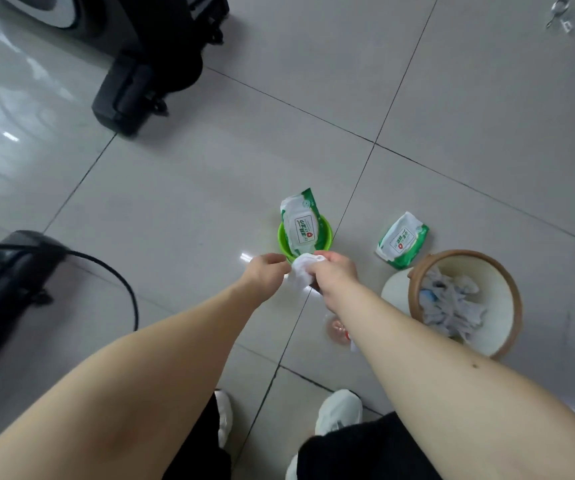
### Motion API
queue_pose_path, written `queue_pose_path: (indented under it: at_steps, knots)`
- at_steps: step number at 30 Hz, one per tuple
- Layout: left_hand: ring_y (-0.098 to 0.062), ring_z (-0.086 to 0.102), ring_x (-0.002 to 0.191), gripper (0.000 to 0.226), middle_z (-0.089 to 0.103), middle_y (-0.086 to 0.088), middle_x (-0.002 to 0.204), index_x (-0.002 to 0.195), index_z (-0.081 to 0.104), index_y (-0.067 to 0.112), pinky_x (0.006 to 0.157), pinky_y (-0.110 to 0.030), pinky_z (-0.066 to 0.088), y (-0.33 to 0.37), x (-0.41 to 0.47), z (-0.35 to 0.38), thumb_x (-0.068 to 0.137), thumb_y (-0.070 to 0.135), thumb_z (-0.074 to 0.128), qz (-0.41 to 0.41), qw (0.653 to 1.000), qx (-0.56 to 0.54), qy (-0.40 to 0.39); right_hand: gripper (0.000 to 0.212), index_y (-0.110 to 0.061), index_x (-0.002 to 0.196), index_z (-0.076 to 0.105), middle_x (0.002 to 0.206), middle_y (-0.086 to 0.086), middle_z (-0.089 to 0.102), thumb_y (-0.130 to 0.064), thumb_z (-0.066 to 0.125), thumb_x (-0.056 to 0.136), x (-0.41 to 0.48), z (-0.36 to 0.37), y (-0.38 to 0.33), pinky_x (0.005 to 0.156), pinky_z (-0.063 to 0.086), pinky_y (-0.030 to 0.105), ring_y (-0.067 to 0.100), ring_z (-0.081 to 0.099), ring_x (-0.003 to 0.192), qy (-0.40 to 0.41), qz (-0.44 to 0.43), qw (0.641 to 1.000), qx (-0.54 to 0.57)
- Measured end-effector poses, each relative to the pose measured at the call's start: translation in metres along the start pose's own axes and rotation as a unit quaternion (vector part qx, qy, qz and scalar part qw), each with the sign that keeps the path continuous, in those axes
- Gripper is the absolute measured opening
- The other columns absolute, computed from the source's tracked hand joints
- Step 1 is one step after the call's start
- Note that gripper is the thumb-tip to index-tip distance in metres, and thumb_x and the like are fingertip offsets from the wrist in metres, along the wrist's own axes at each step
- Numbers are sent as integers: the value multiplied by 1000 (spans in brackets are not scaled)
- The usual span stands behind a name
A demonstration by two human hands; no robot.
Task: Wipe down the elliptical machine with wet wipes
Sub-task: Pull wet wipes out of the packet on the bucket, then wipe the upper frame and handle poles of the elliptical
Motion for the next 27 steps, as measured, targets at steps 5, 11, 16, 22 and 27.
queue_pose_path:
  at_steps: [5,11,16,22,27]
  knots:
    - [-29,66,113,73,65,-9,124,141,56,13,100,-36,54,56,-119,-50,68,16,67,-28,997,-60,-35,24,-10,108,68,101,13,74,4,67,88,-130,0,-47,64,61,30,22,69,78,-68,12,996,-48]
    - [-25,66,112,65,64,-11,128,144,54,14,93,-26,51,120,-270,-142,83,1,71,-1,999,-12,-46,28,-9,110,67,98,9,71,3,72,86,-307,0,-122,80,61,33,18,66,80,-117,-16,985,-128]
    - [-27,68,110,55,69,-12,122,127,65,19,98,-35,55,162,-383,-209,74,10,78,52,998,-1,-43,27,-6,107,70,86,9,70,6,68,84,-414,2,-168,65,60,24,14,61,62,-122,-49,978,-161]
    - [-20,69,89,38,71,-6,102,118,68,8,79,-32,58,172,-473,-252,88,29,77,67,995,-48,-49,32,-8,108,65,89,6,70,16,60,88,-499,11,-205,66,59,24,15,65,72,-199,-112,962,-150]
    - [-16,58,72,21,65,5,77,80,72,26,71,-34,46,177,-548,-281,90,43,68,112,989,-27,88,30,-9,101,67,82,1,75,16,53,95,-550,21,-230,70,60,23,14,71,77,-323,-192,909,-180]
Point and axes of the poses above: each hand's wrist, its own x-axis towards the middle knuckle, its own z-axis out of the palm, y = z × x, the point moved 1 cm from there along x, towards the middle knuckle
